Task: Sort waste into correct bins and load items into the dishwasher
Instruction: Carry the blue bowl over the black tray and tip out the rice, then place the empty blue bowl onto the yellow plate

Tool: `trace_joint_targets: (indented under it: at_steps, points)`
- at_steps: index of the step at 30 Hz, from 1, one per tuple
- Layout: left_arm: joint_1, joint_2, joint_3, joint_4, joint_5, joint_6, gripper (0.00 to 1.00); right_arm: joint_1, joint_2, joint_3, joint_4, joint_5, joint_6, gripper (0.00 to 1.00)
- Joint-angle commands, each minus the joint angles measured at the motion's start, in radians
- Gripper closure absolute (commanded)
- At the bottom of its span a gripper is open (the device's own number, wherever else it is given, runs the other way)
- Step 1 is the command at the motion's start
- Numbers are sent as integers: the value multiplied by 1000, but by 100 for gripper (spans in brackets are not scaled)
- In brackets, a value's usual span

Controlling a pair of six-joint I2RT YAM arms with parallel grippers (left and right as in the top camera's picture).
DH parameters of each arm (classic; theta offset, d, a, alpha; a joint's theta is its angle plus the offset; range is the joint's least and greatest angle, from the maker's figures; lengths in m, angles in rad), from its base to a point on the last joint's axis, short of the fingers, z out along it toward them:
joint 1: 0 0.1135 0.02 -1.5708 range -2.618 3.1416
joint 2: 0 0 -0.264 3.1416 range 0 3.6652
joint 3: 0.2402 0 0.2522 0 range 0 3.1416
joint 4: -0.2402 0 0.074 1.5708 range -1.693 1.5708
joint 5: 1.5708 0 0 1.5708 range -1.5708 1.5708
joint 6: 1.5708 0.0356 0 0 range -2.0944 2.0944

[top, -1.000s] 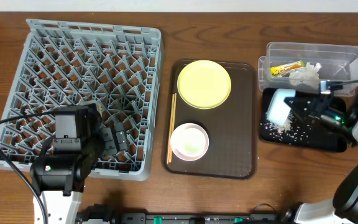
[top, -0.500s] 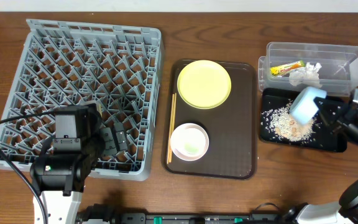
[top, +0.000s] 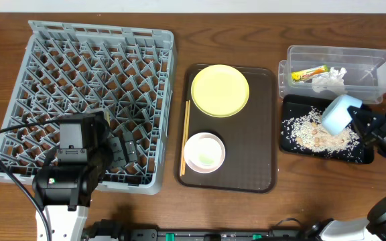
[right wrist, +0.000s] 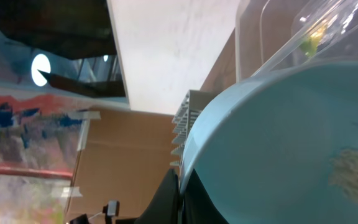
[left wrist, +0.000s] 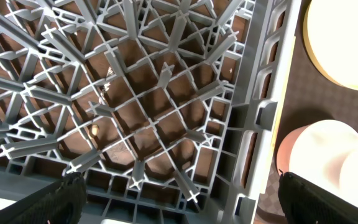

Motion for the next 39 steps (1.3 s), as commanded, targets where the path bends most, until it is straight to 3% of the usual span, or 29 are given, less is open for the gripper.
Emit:
trace_joint_targets:
  at_steps: [1, 6, 8, 10, 14, 26, 35, 39]
  points:
    - [-3, -3, 19, -2, -9, 9, 1, 60, 4, -1, -3, -42, 0, 99]
    - [-3, -3, 19, -2, -9, 9, 2, 87, 4, -1, -1, -39, 13, 99]
    - [-3, -3, 19, -2, -9, 9, 1, 65, 4, -1, 1, 41, 16, 99]
    - [-3, -3, 19, -2, -9, 9, 1, 47, 4, -1, -9, 179, 109, 99]
    - [-3, -3, 19, -2, -9, 9, 2, 48, 4, -1, 60, -45, -2, 99]
    - [-3, -3, 19, -2, -9, 9, 1, 32, 6, 0, 88, 52, 225, 99]
    - [-3, -3, 19, -2, -9, 9, 2, 105, -27, 0, 87, -45, 180, 99]
    - [-3, -3, 19, -2, -9, 9, 2, 201, -114, 13, 183, -45, 184, 99]
